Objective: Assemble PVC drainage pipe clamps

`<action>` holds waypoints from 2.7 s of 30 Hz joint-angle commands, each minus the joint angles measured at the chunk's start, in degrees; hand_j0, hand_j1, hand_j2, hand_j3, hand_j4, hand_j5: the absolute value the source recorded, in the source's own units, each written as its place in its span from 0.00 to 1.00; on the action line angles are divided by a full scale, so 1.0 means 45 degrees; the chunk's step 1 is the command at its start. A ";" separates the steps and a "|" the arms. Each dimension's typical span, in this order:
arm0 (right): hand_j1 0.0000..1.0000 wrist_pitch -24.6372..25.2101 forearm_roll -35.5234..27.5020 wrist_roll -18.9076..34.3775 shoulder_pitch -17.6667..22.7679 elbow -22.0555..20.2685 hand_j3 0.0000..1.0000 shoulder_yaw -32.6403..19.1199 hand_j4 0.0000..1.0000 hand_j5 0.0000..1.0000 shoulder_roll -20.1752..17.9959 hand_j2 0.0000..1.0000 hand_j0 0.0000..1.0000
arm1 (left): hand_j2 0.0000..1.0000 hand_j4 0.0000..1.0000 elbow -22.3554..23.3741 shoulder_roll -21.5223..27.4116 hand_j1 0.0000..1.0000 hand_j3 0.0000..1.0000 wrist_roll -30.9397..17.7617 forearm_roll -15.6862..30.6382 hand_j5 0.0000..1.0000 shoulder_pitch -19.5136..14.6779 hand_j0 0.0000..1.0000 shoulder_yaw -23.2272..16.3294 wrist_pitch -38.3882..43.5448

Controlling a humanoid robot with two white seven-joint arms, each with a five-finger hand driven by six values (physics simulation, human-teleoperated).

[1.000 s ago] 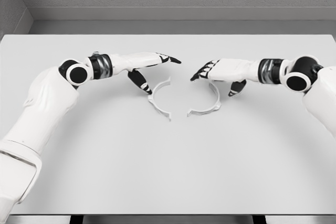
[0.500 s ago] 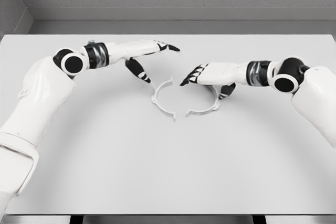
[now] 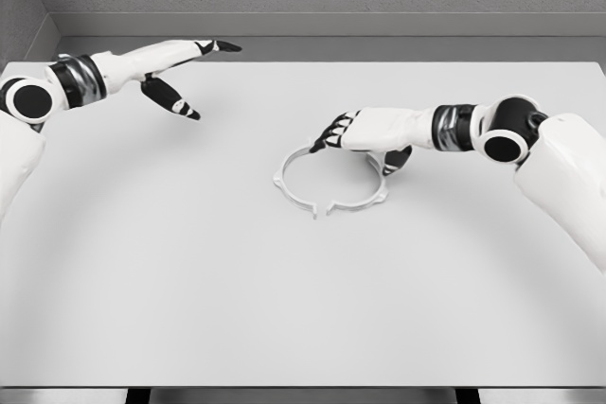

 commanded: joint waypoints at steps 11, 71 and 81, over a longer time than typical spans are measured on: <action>1.00 0.0033 -0.0046 -0.0005 0.0039 0.0547 1.00 -0.0078 1.00 1.00 -0.0184 1.00 1.00 | 1.00 1.00 -0.0007 0.0035 1.00 1.00 0.0006 0.0124 1.00 -0.0020 1.00 0.0028 0.0034; 1.00 0.0033 -0.0105 -0.0005 -0.0137 0.0235 1.00 -0.0234 1.00 1.00 -0.0067 1.00 1.00 | 1.00 1.00 -0.0027 0.0444 1.00 1.00 0.0006 0.0534 1.00 -0.0078 1.00 0.0086 0.0034; 1.00 0.0033 0.0051 -0.0005 -0.0039 0.0625 1.00 0.0371 1.00 1.00 0.0011 1.00 1.00 | 1.00 1.00 0.0032 0.1167 1.00 1.00 0.0006 0.1452 1.00 0.0195 1.00 0.1122 0.0034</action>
